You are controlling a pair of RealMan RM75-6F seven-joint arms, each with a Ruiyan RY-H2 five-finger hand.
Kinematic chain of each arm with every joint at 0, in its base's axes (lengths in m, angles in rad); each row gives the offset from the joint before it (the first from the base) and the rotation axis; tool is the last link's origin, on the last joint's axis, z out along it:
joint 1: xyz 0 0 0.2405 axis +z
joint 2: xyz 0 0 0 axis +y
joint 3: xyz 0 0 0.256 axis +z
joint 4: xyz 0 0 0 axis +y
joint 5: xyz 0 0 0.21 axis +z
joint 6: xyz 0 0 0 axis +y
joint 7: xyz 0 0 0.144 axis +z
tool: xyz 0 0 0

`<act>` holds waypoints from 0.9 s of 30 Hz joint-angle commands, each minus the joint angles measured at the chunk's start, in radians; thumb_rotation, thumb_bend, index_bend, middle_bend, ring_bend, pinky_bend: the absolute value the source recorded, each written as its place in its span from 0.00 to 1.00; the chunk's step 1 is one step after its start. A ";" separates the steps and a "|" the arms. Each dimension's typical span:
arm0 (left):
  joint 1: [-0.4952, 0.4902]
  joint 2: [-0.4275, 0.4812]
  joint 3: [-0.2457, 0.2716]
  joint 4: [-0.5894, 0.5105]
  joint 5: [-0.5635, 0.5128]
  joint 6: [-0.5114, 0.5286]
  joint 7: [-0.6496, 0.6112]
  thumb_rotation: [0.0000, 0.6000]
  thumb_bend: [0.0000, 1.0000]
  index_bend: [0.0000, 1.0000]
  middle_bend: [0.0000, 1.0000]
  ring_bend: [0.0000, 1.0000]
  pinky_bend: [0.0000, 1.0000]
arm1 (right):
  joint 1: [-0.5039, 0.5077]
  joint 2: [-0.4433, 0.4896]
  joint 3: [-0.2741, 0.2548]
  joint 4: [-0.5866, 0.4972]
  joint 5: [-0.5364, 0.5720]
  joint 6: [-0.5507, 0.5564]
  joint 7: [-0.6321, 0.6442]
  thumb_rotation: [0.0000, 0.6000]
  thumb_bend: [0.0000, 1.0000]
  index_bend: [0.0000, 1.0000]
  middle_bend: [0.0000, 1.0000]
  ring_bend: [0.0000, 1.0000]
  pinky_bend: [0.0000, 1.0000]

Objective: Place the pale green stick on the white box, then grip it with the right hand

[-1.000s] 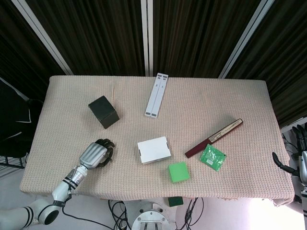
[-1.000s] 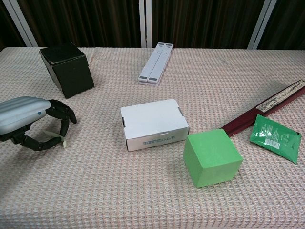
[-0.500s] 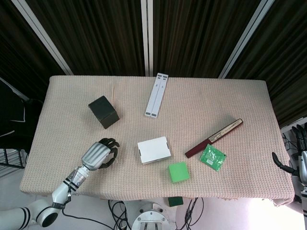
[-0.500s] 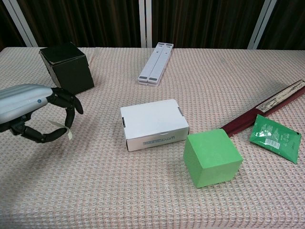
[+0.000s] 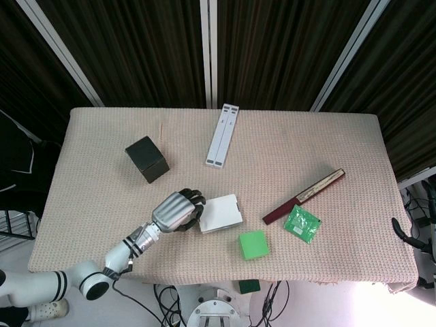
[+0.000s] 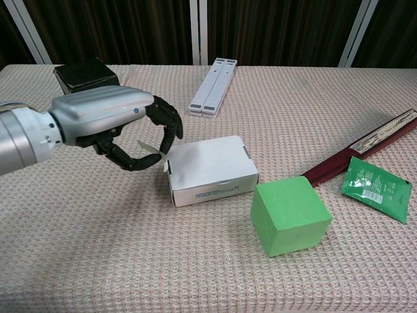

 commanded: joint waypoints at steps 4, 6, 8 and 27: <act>-0.057 -0.063 -0.025 0.046 -0.025 -0.038 0.024 1.00 0.41 0.61 0.31 0.20 0.27 | 0.002 0.004 0.005 0.010 0.020 -0.018 0.013 0.55 0.29 0.00 0.00 0.00 0.00; -0.073 -0.081 -0.034 0.059 -0.035 -0.048 0.027 1.00 0.41 0.60 0.31 0.20 0.27 | 0.002 0.004 0.006 0.012 0.024 -0.021 0.012 0.55 0.29 0.00 0.00 0.00 0.00; -0.090 -0.097 -0.042 0.073 -0.042 -0.055 0.035 1.00 0.41 0.60 0.31 0.20 0.27 | 0.002 0.007 0.007 0.010 0.023 -0.019 0.012 0.55 0.29 0.00 0.00 0.00 0.00; -0.161 -0.147 -0.037 0.157 -0.093 -0.097 0.034 1.00 0.41 0.55 0.32 0.20 0.26 | -0.001 0.006 0.011 0.016 0.033 -0.022 0.017 0.55 0.29 0.00 0.00 0.00 0.00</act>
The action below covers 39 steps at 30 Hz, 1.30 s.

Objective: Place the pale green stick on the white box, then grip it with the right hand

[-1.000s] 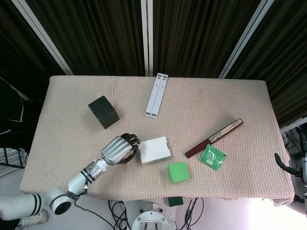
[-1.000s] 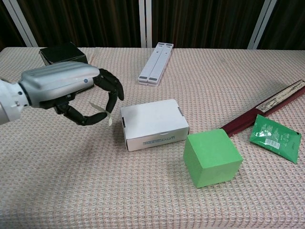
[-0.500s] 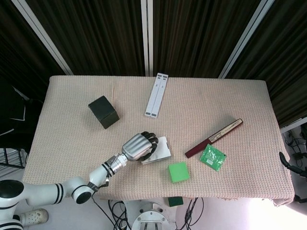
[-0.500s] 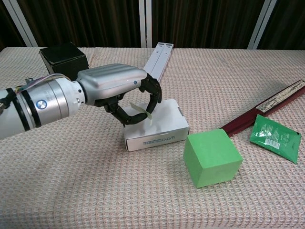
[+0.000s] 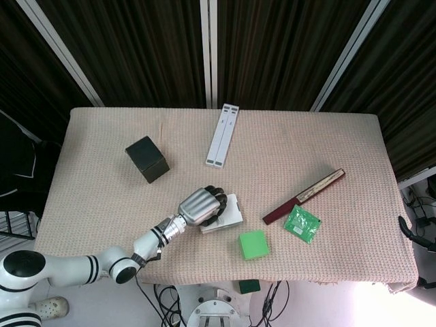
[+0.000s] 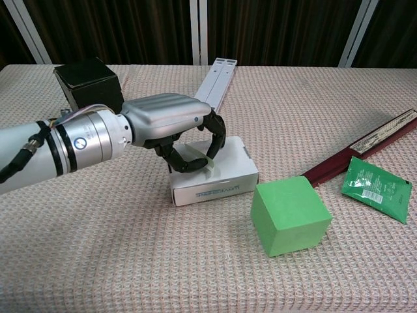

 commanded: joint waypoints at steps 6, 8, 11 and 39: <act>-0.010 -0.005 0.010 0.012 0.003 0.009 -0.010 1.00 0.40 0.42 0.32 0.20 0.26 | -0.001 -0.003 0.000 0.006 0.002 -0.001 0.005 0.55 0.29 0.00 0.00 0.00 0.00; -0.012 -0.006 0.013 0.013 0.001 0.009 -0.012 1.00 0.40 0.38 0.32 0.20 0.26 | -0.002 -0.004 0.000 0.009 0.003 -0.002 0.007 0.55 0.29 0.00 0.00 0.00 0.00; -0.016 -0.007 0.016 0.016 0.004 0.012 -0.017 1.00 0.41 0.34 0.32 0.20 0.26 | -0.002 -0.004 0.001 0.012 0.004 -0.003 0.011 0.55 0.29 0.00 0.00 0.00 0.00; 0.338 0.376 0.176 -0.303 0.046 0.480 0.067 1.00 0.10 0.30 0.26 0.18 0.24 | 0.097 0.052 -0.023 -0.111 -0.187 -0.045 -0.156 0.55 0.29 0.00 0.00 0.00 0.00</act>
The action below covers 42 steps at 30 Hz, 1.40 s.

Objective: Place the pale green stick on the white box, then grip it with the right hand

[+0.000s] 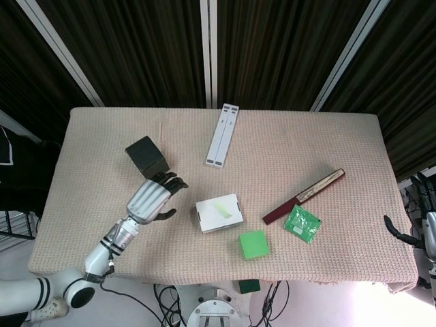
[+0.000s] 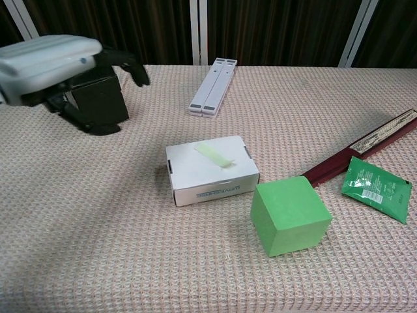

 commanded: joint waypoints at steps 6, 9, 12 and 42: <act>0.215 0.171 0.111 -0.015 0.035 0.205 -0.125 1.00 0.03 0.30 0.26 0.18 0.24 | 0.215 0.082 -0.011 -0.258 -0.191 -0.243 -0.256 0.45 0.58 0.09 0.00 0.00 0.00; 0.254 0.193 0.115 0.010 0.046 0.242 -0.188 1.00 0.02 0.30 0.26 0.18 0.24 | 0.305 0.086 0.002 -0.344 -0.167 -0.399 -0.363 0.44 0.77 0.21 0.01 0.00 0.00; 0.283 0.201 0.111 0.040 0.053 0.269 -0.238 1.00 0.03 0.30 0.25 0.18 0.24 | 0.390 0.060 0.020 -0.407 -0.100 -0.550 -0.485 0.45 0.89 0.36 0.06 0.00 0.00; 0.368 0.198 0.048 0.194 0.040 0.233 -0.418 1.00 0.02 0.30 0.25 0.18 0.24 | 0.639 -0.425 -0.001 -0.155 0.225 -0.706 -0.756 0.43 1.00 0.37 0.00 0.00 0.00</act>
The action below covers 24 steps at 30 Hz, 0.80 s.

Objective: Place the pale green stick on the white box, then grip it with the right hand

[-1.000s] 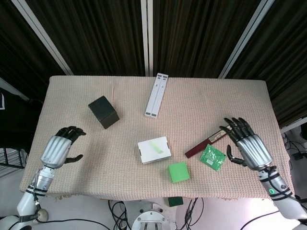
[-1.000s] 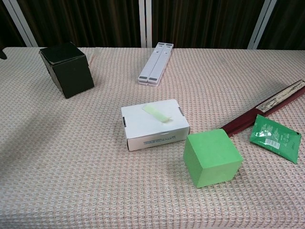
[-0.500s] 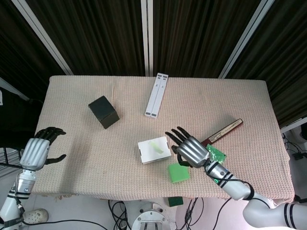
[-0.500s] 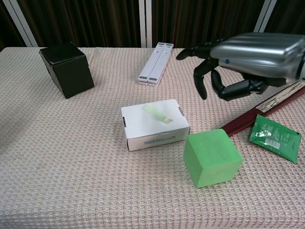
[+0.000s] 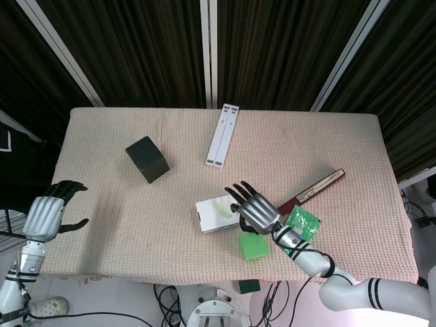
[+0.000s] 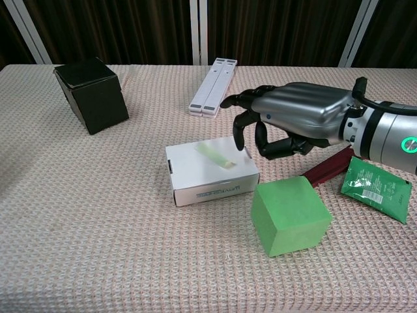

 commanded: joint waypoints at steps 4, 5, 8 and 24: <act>0.006 -0.001 -0.008 0.006 0.003 -0.005 -0.006 1.00 0.03 0.30 0.25 0.18 0.24 | 0.015 -0.034 -0.015 0.034 -0.014 0.007 0.050 0.43 1.00 0.36 0.00 0.00 0.00; 0.007 0.000 -0.009 0.007 0.004 -0.007 -0.006 1.00 0.02 0.30 0.25 0.18 0.24 | 0.017 -0.039 -0.019 0.039 -0.019 0.008 0.057 0.43 1.00 0.36 0.00 0.00 0.00; 0.009 0.001 -0.013 0.007 0.005 -0.012 -0.005 1.00 0.02 0.30 0.25 0.18 0.24 | 0.024 -0.047 -0.028 0.047 -0.022 0.006 0.066 0.43 1.00 0.36 0.00 0.00 0.00; 0.010 -0.001 -0.028 0.011 0.013 -0.041 -0.013 1.00 0.02 0.30 0.25 0.18 0.24 | 0.036 -0.054 -0.056 0.065 0.026 0.011 0.047 0.43 1.00 0.41 0.00 0.00 0.00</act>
